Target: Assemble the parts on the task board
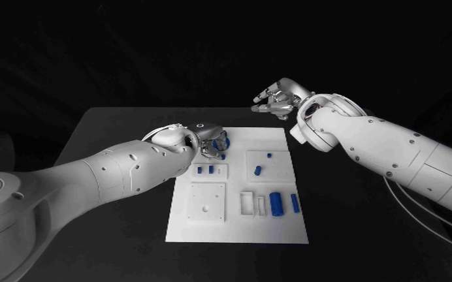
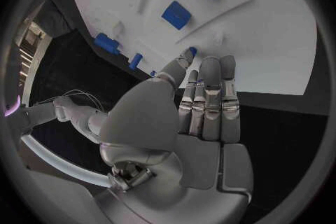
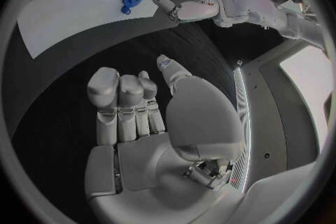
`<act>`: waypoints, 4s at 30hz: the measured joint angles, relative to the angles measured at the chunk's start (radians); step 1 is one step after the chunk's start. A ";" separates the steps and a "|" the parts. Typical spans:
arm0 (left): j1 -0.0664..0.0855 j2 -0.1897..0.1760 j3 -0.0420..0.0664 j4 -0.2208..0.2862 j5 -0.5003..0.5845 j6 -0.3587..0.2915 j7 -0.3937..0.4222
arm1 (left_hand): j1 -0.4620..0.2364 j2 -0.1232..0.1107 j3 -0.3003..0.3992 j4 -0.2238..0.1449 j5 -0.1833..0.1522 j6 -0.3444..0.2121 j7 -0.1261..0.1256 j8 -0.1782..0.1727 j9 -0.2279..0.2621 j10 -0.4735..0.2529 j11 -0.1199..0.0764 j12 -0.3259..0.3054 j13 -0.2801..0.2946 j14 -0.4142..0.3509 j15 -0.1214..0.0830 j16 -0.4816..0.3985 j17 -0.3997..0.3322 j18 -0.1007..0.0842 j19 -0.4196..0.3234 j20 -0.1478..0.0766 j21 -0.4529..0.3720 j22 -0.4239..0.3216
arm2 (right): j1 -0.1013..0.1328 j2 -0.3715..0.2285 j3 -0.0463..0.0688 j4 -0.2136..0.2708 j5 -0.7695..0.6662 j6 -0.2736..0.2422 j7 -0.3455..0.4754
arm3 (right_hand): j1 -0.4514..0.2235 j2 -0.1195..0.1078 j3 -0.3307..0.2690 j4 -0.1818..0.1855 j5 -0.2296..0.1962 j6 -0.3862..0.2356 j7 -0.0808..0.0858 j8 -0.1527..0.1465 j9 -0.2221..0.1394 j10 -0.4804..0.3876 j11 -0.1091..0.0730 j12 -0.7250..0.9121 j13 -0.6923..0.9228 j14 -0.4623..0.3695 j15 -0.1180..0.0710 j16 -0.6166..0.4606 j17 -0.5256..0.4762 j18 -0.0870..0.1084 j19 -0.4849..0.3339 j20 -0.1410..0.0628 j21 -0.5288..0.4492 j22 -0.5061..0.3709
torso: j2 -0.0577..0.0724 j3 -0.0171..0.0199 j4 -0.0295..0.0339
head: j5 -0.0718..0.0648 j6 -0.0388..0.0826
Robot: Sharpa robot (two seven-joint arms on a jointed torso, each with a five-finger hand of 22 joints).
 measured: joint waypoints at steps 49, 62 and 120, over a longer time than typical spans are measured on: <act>-0.032 0.034 0.002 -0.063 0.010 0.013 0.032 | -0.017 0.030 0.008 0.014 0.000 0.039 0.000 0.000 0.000 0.072 -0.017 0.000 0.000 0.007 -0.006 0.096 0.008 -0.002 -0.014 0.000 0.071 0.003 | 0.000 0.008 0.000 0.001 0.000 0.000 0.000 | 0.000 0.000 0.003 0.003 0.000 0.002 -0.001 0.000 0.000 0.000 0.000 0.000 0.000 0.000 0.000 0.000 0.000 0.000 0.000 0.000 0.000 0.001 | -0.002 0.0000 0.0012 | -0.009 -0.015; -0.033 0.037 0.002 -0.069 0.020 0.014 0.033 | -0.010 0.049 -0.005 0.027 -0.006 0.075 -0.011 0.000 0.000 0.108 -0.029 0.000 -0.002 0.015 -0.014 0.115 0.009 -0.008 -0.010 -0.004 0.071 0.002 | 0.000 0.010 0.000 0.000 0.000 0.001 0.000 | 0.000 0.000 0.003 0.003 0.000 0.002 -0.002 0.000 0.000 0.000 0.000 0.000 0.000 0.000 0.000 0.000 0.000 0.000 0.000 0.000 0.000 0.001 | -0.002 0.0001 0.0012 | -0.009 -0.017; -0.029 -0.083 0.081 0.037 0.153 0.005 0.050 | -0.013 0.077 0.054 0.004 0.021 0.156 -0.021 -0.005 0.005 0.177 -0.052 0.000 0.002 0.058 -0.036 0.127 0.022 0.008 -0.005 -0.030 0.171 0.000 | 0.000 0.001 0.000 -0.003 0.001 0.000 0.000 | 0.000 0.000 0.003 0.003 -0.001 0.002 -0.002 0.000 0.000 0.000 0.000 0.000 0.000 0.000 0.000 0.000 0.001 0.000 0.000 0.000 0.000 0.000 | -0.004 -0.0032 0.0043 | -0.001 -0.003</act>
